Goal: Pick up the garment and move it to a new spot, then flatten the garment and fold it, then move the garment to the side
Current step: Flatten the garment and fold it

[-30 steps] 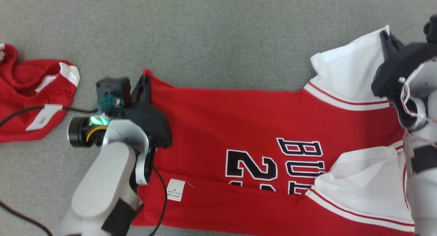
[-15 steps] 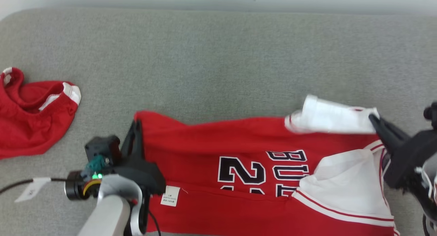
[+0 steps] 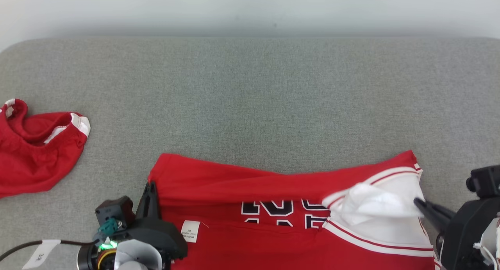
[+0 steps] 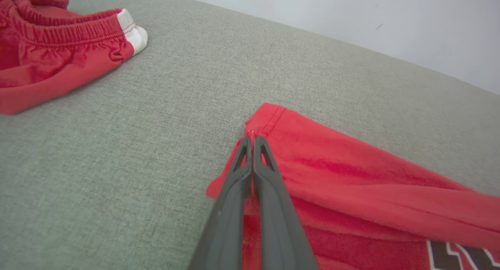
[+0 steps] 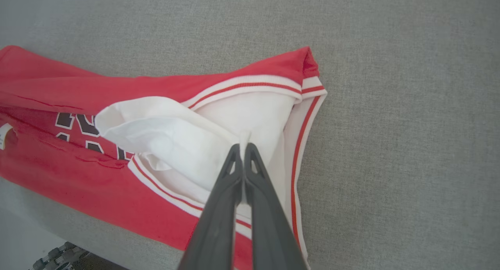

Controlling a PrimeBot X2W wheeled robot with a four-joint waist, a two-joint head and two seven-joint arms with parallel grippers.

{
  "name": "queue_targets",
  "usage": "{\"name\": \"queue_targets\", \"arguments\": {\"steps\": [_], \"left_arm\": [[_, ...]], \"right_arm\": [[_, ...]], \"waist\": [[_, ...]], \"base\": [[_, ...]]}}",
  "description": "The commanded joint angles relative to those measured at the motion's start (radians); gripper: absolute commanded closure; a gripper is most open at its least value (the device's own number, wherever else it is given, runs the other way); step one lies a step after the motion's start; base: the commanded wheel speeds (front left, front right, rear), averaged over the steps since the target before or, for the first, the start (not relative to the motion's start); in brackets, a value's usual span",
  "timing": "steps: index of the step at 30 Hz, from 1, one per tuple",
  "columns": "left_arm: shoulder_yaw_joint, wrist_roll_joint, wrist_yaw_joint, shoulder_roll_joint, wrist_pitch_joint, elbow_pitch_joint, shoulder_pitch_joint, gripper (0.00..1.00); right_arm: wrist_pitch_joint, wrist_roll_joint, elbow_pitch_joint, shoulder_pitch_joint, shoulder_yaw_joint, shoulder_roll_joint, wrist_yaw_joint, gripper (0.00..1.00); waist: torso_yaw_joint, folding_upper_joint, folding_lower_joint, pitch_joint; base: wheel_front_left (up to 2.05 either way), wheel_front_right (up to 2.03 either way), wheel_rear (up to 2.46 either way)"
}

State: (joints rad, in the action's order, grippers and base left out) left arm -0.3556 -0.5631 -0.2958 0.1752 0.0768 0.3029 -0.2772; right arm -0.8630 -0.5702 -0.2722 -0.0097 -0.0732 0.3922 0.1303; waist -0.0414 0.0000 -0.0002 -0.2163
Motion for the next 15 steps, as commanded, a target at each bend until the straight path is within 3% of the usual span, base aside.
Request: {"name": "queue_targets", "arguments": {"steps": [1, 3, 4, 6, 7, 15], "left_arm": [[0.004, -0.013, -0.003, -0.001, 0.004, -0.002, 0.022, 1.00], [0.001, -0.015, -0.007, -0.001, 0.001, -0.004, 0.040, 1.00], [-0.001, -0.018, -0.007, -0.002, -0.001, -0.005, 0.046, 0.93], [-0.003, -0.023, -0.010, -0.002, -0.004, -0.005, 0.057, 0.48], [0.002, -0.027, -0.013, -0.004, -0.002, -0.006, 0.060, 0.00], [0.027, -0.040, -0.021, 0.008, 0.024, -0.020, 0.104, 0.00]], "right_arm": [[-0.012, 0.007, -0.004, 0.018, -0.001, -0.001, 0.001, 1.00], [-0.036, 0.001, -0.009, 0.039, 0.009, 0.000, 0.001, 1.00], [-0.045, -0.005, -0.012, 0.046, 0.012, -0.001, 0.001, 1.00], [-0.061, -0.010, -0.019, 0.055, 0.012, -0.007, 0.001, 1.00], [-0.068, -0.009, -0.018, 0.062, 0.012, -0.010, 0.001, 1.00], [-0.129, -0.001, -0.024, 0.112, 0.009, -0.027, 0.001, 1.00]], "waist": [[0.002, 0.0000, 0.0002, 0.014], [0.001, 0.0000, 0.0002, 0.021], [0.000, 0.0000, 0.0002, 0.024], [-0.001, 0.0000, 0.0002, 0.029], [-0.002, 0.0000, 0.0002, 0.031], [-0.004, 0.0000, 0.0002, 0.047]], "base": [[0.00, 0.00, 0.00], [0.00, 0.00, 0.00], [0.00, 0.00, 0.00], [0.00, 0.00, 0.00], [0.00, 0.00, 0.00], [0.00, 0.00, 0.00]]}}
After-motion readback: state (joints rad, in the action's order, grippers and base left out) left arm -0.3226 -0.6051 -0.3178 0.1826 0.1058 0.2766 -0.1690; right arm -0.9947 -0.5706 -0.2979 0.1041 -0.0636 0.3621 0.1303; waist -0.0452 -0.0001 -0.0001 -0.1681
